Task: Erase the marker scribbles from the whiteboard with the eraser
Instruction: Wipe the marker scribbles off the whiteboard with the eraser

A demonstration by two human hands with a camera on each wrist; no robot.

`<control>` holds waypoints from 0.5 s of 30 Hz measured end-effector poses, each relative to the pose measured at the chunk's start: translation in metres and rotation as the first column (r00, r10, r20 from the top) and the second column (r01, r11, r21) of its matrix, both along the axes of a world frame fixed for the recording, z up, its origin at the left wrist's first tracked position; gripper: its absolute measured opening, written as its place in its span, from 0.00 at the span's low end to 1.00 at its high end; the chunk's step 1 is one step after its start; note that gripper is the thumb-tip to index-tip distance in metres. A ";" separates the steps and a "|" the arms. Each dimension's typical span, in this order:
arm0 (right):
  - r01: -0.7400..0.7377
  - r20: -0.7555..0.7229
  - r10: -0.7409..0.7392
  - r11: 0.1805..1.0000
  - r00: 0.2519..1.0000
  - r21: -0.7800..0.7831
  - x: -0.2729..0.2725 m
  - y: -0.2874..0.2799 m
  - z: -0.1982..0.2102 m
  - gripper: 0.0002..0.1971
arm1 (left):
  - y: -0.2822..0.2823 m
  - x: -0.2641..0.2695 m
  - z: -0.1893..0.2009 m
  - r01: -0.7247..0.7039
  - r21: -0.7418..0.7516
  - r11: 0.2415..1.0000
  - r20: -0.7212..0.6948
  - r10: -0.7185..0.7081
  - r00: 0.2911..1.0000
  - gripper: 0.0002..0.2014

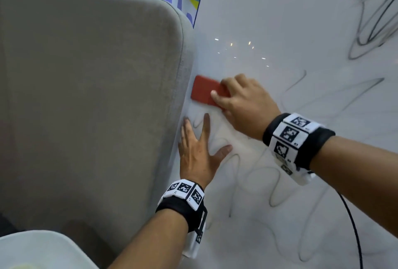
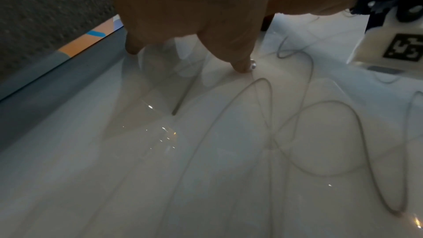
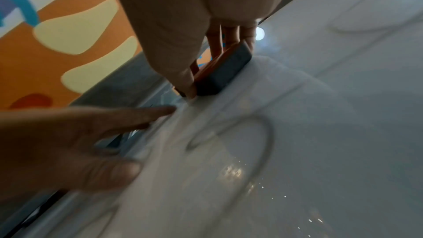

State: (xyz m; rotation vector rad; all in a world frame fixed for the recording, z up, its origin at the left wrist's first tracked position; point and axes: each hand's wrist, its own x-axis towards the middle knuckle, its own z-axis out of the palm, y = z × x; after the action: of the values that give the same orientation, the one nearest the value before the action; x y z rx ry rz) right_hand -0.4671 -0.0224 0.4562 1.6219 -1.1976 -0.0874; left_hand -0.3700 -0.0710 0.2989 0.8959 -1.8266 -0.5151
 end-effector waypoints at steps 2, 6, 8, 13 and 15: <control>-0.012 -0.047 0.017 0.995 0.999 0.101 -0.001 0.005 -0.008 0.20 | 0.003 0.001 -0.001 0.005 -0.001 1.000 0.032 -0.005 0.999 0.48; 0.019 -0.031 -0.016 0.995 0.999 0.094 0.004 0.003 0.021 0.21 | 0.004 0.001 -0.006 0.016 0.039 0.999 0.014 -0.016 1.000 0.52; 0.030 0.041 -0.030 1.000 0.999 -0.002 0.006 -0.001 0.030 0.22 | 0.003 0.000 -0.009 0.018 0.108 0.994 -0.044 -0.013 0.999 0.59; -0.009 -0.037 0.011 0.998 0.999 0.064 0.002 -0.001 -0.021 0.19 | 0.004 -0.003 -0.012 -0.003 0.187 0.982 -0.090 0.020 0.996 0.65; 0.010 -0.078 0.003 0.985 0.997 0.170 0.001 0.003 -0.029 0.21 | 0.005 -0.003 -0.014 -0.016 0.178 0.984 -0.089 0.033 0.995 0.66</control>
State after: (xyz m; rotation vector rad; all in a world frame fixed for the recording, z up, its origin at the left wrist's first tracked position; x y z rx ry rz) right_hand -0.4662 -0.0198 0.4271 1.7487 -1.1580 -0.2595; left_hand -0.3730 -0.0662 0.2853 0.9966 -1.7036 -0.7006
